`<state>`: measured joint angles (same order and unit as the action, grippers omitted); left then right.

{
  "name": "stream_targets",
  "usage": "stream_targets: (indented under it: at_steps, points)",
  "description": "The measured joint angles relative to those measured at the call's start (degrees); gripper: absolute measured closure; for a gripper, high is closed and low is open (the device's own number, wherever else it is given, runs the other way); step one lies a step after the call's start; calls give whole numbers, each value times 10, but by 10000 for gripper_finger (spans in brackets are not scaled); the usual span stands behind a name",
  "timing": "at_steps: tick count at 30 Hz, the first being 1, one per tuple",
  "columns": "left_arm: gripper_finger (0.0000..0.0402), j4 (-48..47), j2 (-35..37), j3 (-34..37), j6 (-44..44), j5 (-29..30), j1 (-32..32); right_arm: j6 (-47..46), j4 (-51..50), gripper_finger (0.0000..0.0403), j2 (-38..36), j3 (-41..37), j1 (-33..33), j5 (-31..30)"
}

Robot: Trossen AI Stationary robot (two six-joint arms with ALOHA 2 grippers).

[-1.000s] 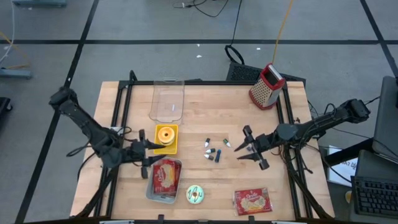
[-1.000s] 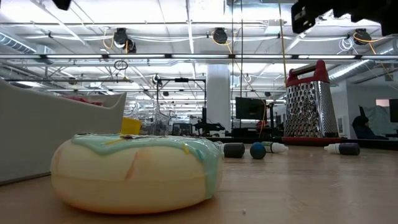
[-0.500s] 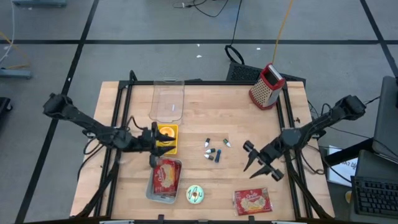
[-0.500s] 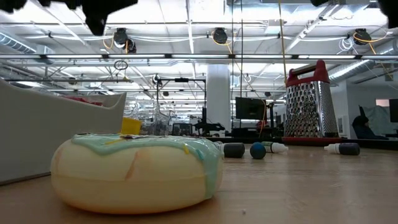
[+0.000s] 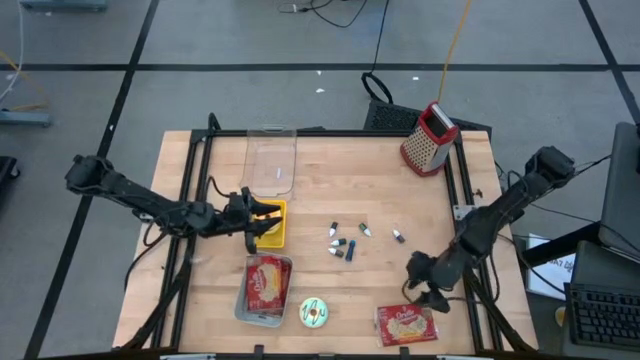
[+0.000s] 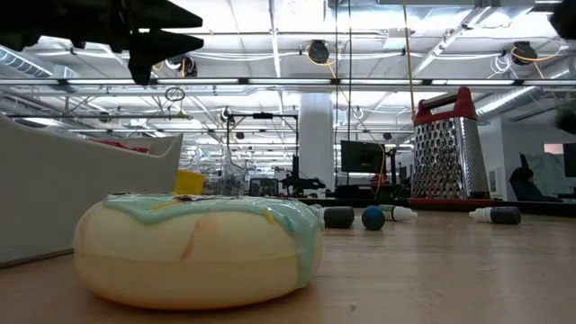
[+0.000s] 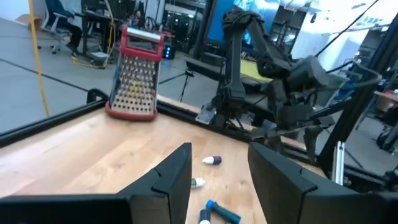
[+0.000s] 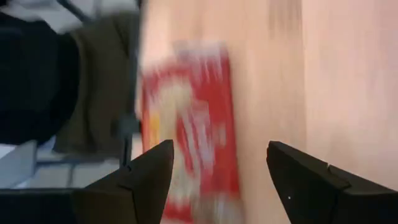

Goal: Pick & Place Food Item
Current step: Put the red popcorn bag into the white bin

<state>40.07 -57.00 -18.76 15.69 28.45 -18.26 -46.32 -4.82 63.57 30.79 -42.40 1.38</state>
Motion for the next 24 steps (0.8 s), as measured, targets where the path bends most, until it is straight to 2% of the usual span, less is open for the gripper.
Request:
stream_targets:
  at_steps: [3,6,15,24]
  points:
    - [245,1,0,0,1,0,3,-120,-51,158,11,0,-24,45]
    - [245,0,0,0,1,0,2,-200,-53,165,18,-4,-35,78]
    - [245,0,0,0,1,0,2,-339,18,171,19,-75,-72,78]
    - [245,-19,0,-1,1,-2,2,-385,225,175,19,-178,-73,80]
